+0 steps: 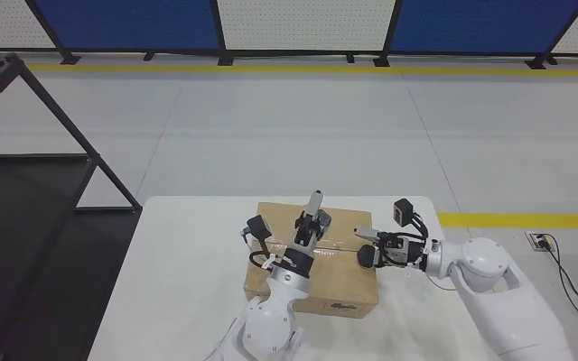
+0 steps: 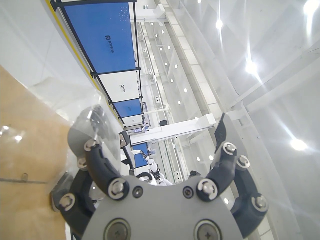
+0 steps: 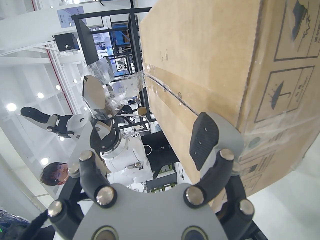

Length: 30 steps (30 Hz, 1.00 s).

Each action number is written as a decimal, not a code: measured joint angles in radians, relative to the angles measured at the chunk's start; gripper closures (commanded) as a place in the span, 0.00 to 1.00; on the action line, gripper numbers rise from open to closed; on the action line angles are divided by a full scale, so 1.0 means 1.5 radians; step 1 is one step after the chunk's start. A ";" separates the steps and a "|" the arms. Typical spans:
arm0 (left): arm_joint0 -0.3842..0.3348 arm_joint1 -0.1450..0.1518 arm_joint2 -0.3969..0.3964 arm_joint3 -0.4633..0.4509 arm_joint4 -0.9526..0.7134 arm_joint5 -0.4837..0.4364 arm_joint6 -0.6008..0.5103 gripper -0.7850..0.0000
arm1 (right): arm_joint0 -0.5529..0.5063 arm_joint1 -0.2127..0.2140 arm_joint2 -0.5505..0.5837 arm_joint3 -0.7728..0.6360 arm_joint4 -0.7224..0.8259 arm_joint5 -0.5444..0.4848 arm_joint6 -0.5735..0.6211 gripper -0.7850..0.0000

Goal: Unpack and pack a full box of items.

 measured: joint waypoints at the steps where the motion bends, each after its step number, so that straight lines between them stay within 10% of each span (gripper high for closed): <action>1: 0.000 -0.001 0.002 0.001 0.002 0.000 0.000 0.00 | -0.002 0.001 0.003 -0.001 0.001 -0.001 -0.001 0.00; 30: 0.047 -0.013 -0.008 -0.051 0.091 -0.008 -0.015 0.00 | -0.004 0.002 0.003 -0.020 -0.010 0.007 0.002 0.00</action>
